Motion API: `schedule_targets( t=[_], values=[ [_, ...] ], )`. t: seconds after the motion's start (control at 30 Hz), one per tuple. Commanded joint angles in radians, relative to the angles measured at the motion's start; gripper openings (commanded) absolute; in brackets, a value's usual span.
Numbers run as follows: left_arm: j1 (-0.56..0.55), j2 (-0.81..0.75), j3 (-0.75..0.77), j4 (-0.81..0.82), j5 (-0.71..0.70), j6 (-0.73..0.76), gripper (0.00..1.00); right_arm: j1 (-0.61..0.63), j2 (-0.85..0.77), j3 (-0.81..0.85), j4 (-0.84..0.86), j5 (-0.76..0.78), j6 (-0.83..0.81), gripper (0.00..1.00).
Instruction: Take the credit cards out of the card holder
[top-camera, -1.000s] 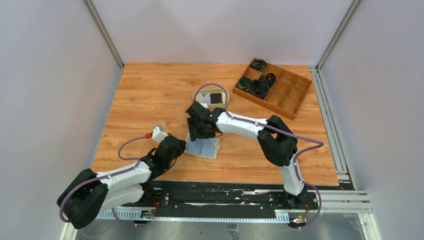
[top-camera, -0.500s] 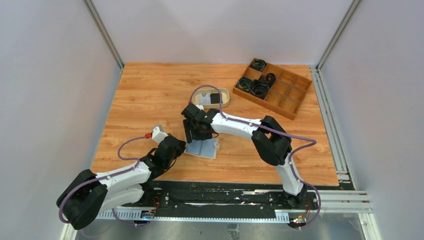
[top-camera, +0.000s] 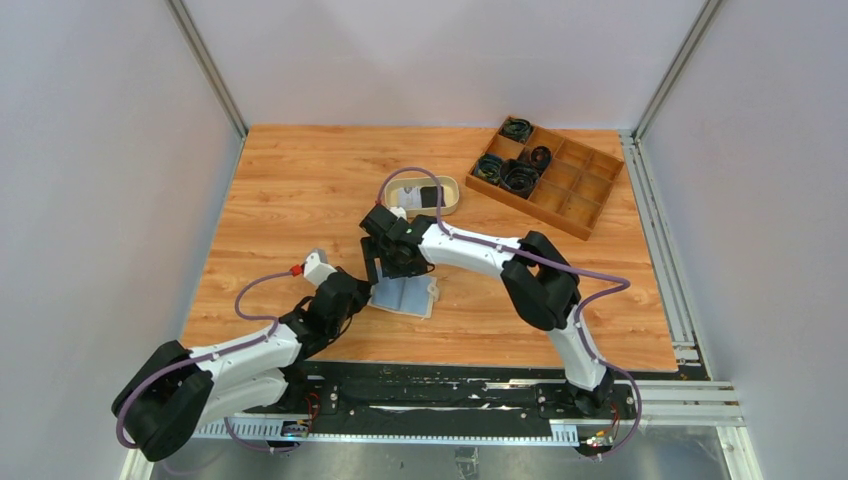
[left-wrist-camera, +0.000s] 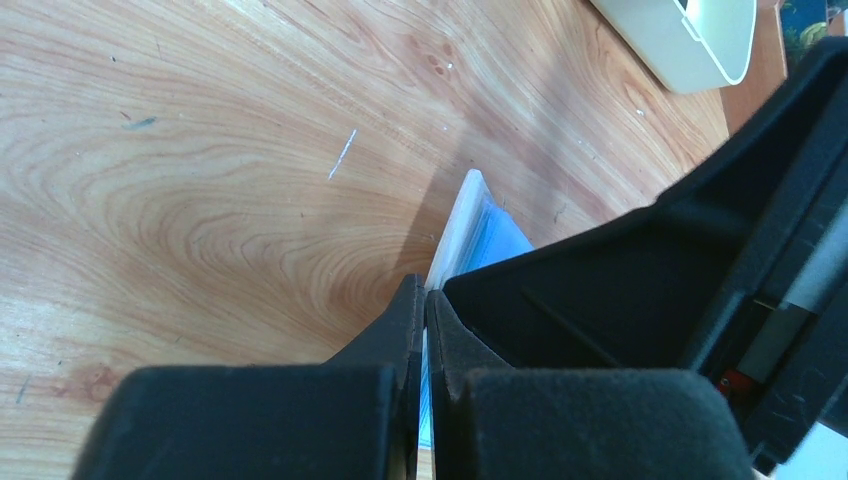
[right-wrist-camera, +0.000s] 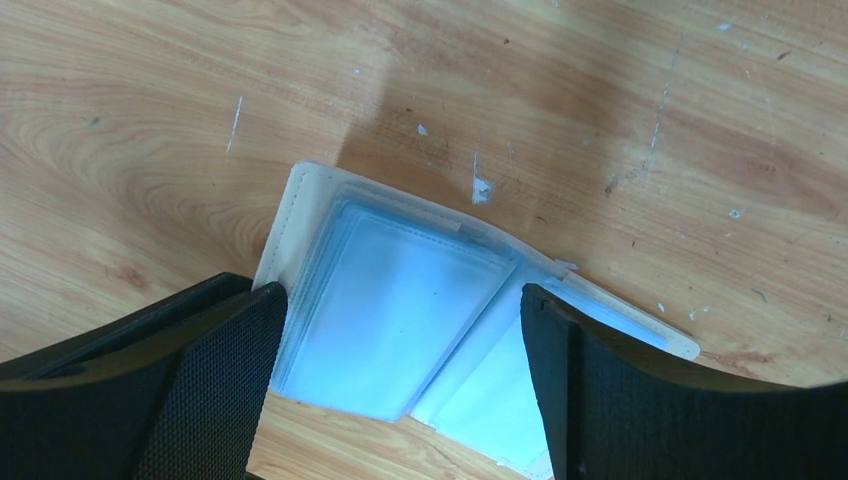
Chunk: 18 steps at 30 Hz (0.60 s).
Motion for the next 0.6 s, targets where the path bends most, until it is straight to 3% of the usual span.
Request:
schedule_targets(
  t=[0.0,0.27,0.57],
  values=[
    [-0.009,-0.018,0.008,-0.006,-0.050,0.019,0.00,0.014,0.049,0.041,-0.056,0.026,-0.005,0.91],
    [-0.009,-0.034,0.007,-0.031,-0.076,0.027,0.00,0.014,0.098,0.068,-0.107,0.027,-0.033,0.91],
    [-0.009,-0.088,0.010,-0.111,-0.127,0.028,0.00,0.014,0.026,-0.069,-0.123,0.067,-0.074,0.91]
  ],
)
